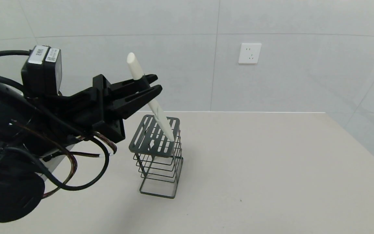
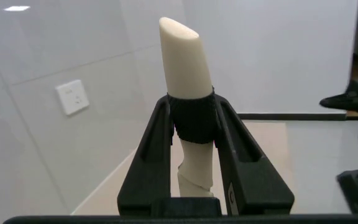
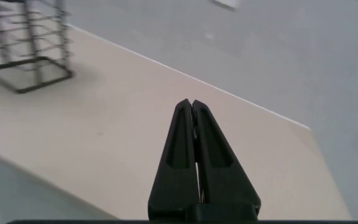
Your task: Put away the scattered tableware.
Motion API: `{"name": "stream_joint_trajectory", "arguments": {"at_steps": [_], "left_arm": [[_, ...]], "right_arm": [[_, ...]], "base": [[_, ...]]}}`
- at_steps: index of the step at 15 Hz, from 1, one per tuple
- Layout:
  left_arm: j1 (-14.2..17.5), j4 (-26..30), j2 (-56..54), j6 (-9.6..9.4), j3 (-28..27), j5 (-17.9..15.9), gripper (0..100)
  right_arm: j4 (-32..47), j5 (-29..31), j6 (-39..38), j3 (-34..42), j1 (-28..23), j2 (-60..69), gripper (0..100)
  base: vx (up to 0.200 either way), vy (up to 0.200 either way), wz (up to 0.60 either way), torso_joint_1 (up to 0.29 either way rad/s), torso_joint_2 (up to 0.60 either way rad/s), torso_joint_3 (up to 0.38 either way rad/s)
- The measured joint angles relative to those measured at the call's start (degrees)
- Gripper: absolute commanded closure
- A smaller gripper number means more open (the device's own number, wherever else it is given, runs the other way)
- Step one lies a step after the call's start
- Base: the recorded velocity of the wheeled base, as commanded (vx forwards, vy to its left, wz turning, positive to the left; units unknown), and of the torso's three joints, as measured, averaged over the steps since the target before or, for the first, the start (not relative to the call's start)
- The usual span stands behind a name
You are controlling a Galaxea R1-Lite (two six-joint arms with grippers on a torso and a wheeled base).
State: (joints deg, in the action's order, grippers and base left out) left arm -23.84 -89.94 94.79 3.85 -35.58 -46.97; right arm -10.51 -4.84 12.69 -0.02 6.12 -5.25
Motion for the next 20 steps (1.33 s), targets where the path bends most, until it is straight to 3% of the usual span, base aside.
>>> {"name": "stream_joint_trajectory", "arguments": {"at_steps": [3,5,6,9,10,20], "left_arm": [[4.75,-0.02,1.32,-0.62,-4.51,-6.51,100],[5.83,0.0,2.43,-0.63,-5.68,-9.83,100],[5.94,0.0,2.89,-0.62,-6.11,-10.34,100],[5.94,0.0,4.95,-0.71,-8.44,-10.58,100],[5.88,0.0,5.81,-0.68,-9.58,-10.47,100],[5.6,0.02,11.96,-0.85,-11.8,-10.51,100]], "right_arm": [[1.54,0.55,-1.1,0.02,-1.77,0.52,100],[7.18,0.66,-1.12,0.0,-4.61,2.36,100],[7.5,0.93,-1.74,-0.09,-5.44,3.35,100],[10.4,6.83,-14.79,-0.09,-6.23,4.74,100],[10.86,8.23,-15.95,-0.07,-6.28,4.95,100],[10.75,6.84,-13.12,-0.05,-6.34,5.1,100]], "base": [[0.0,0.0,0.0,0.0,0.0,0.0],[0.0,0.0,0.0,0.0,0.0,0.0],[0.0,0.0,0.0,0.0,0.0,0.0],[0.0,0.0,0.0,0.0,0.0,0.0],[0.0,0.0,0.0,0.0,0.0,0.0],[0.0,0.0,0.0,0.0,0.0,0.0]]}}
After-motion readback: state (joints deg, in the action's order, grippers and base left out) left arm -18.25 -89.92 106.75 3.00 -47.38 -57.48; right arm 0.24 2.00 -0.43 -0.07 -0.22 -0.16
